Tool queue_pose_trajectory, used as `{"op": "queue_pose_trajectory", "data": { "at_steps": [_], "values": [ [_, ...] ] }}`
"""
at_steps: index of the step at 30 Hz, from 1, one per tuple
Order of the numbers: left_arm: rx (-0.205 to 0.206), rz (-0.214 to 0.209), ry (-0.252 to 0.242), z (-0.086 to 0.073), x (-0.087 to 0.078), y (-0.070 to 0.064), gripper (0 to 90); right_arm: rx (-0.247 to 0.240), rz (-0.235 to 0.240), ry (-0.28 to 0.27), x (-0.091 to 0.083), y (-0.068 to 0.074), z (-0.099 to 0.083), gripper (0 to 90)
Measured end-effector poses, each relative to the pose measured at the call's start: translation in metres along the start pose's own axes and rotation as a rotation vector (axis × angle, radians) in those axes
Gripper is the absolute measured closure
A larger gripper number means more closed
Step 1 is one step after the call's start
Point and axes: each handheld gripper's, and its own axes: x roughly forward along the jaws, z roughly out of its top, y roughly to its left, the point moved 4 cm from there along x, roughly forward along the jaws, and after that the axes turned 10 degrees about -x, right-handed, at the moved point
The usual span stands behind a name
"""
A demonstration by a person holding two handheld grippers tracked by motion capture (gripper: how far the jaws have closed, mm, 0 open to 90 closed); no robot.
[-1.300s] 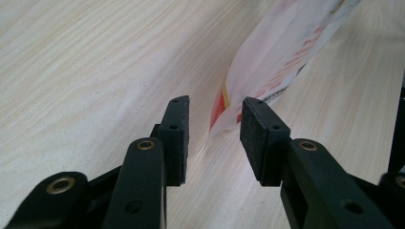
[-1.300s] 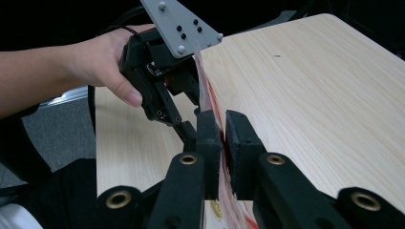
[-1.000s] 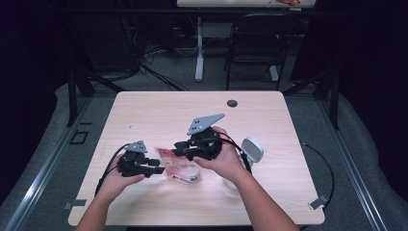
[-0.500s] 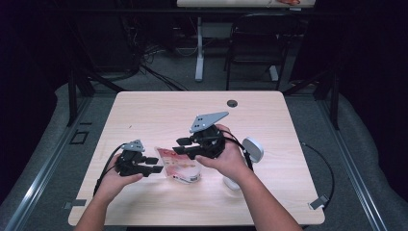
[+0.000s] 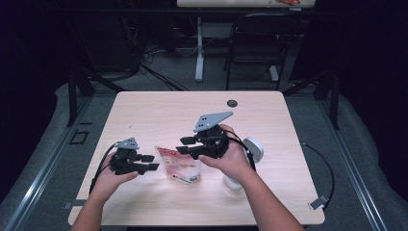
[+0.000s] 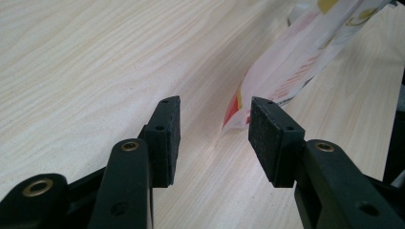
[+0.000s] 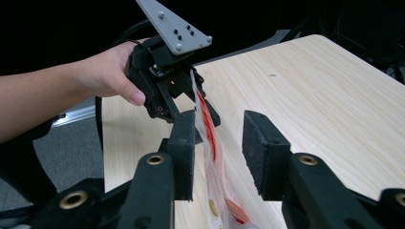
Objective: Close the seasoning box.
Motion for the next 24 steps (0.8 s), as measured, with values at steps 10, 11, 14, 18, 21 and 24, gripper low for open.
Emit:
{"op": "queue_pose_trajectory", "data": {
  "at_steps": [10,11,14,18,21,24],
  "values": [
    [-0.017,0.052,-0.036,0.002,-0.012,0.012,53.1,0.034,-0.044,-0.010,-0.009,-0.011,-0.006,55.0],
    [-0.021,0.057,-0.040,0.002,-0.012,0.012,52.6,0.032,-0.053,-0.007,-0.010,-0.012,-0.006,54.7],
    [-0.029,0.064,-0.050,0.003,-0.012,0.014,51.1,0.029,-0.068,0.003,-0.011,-0.013,-0.008,51.4],
    [-0.039,0.067,-0.061,0.005,-0.012,0.016,50.0,0.041,-0.106,0.024,-0.013,-0.015,-0.012,47.7],
    [-0.049,0.072,-0.074,0.006,-0.011,0.017,49.5,0.050,-0.137,0.029,-0.016,-0.016,-0.014,49.2],
    [-0.050,0.075,-0.076,0.007,-0.011,0.018,48.9,0.066,-0.156,0.012,-0.021,-0.019,-0.015,50.2]
  ]
}}
